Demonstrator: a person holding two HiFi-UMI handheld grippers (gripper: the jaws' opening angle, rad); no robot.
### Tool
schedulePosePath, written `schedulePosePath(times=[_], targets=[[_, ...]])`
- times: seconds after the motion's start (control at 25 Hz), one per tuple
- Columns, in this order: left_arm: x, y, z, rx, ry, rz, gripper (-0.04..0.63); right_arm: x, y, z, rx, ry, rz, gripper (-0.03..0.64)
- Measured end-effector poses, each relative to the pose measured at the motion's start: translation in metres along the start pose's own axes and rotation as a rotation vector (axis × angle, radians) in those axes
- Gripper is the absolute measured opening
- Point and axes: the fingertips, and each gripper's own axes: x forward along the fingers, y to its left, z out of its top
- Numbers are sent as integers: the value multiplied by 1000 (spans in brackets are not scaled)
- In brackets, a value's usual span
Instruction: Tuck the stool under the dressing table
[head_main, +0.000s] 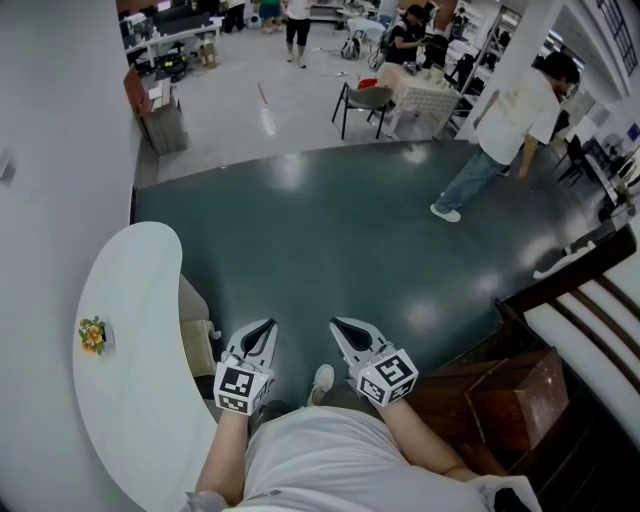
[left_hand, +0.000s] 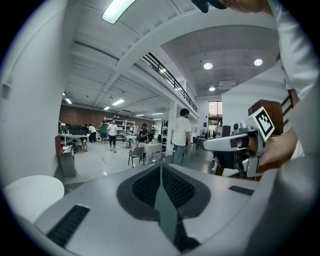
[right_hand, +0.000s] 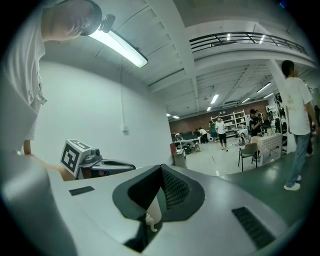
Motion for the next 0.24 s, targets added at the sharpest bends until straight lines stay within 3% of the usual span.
schedulePosePath(times=[0.24], targets=[[-7,-10,-3,-7,1,9,3,-13,2,-4,10,-1,0,6]])
